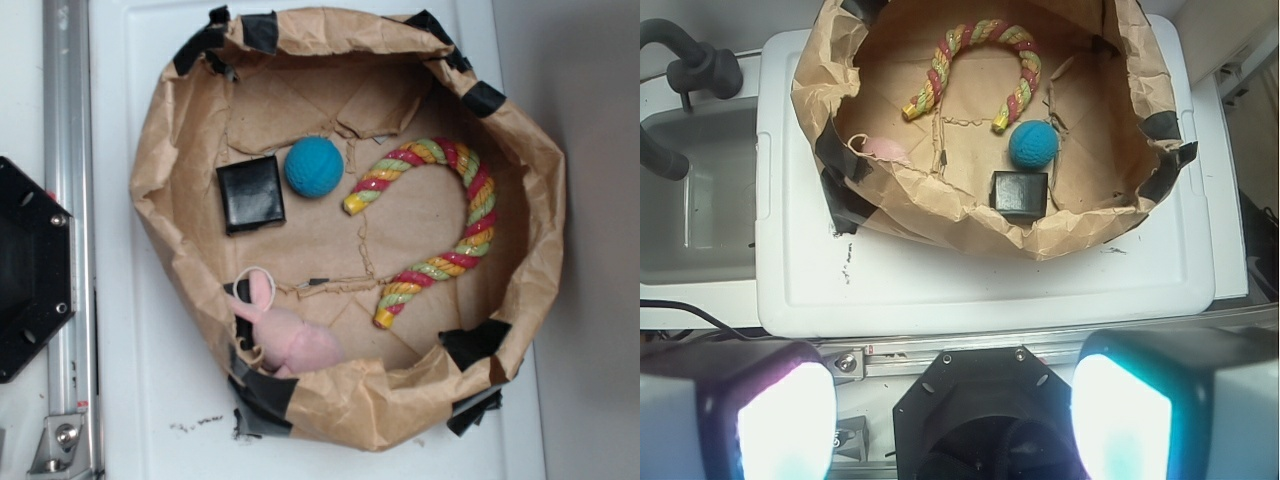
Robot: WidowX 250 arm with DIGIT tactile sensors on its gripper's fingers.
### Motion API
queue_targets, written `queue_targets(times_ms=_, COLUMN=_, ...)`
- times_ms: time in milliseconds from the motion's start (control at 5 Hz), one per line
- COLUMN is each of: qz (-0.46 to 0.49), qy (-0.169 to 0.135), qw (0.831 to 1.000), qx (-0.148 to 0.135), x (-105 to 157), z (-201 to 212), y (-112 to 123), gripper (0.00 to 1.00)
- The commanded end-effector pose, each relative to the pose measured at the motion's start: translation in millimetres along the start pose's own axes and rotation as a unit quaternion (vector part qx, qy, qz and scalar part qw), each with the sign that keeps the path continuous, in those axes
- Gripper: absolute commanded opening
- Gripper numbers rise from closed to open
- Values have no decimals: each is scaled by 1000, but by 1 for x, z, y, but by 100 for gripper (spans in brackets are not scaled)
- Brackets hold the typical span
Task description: Grab the black box.
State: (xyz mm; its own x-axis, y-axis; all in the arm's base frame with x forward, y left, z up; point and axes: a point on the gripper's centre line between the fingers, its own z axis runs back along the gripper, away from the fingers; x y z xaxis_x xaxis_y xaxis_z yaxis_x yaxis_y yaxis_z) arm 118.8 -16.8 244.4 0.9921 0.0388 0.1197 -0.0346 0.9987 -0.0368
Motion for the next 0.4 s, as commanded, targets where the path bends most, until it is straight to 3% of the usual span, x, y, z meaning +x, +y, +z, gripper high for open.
queue_targets(times_ms=0, qz=0, qy=0, qw=1000, qx=0, x=0, z=0, y=0, gripper=100)
queue_targets(times_ms=200, qz=12, qy=-13, qw=1000, qx=21, x=48, z=-25, y=27, gripper=100)
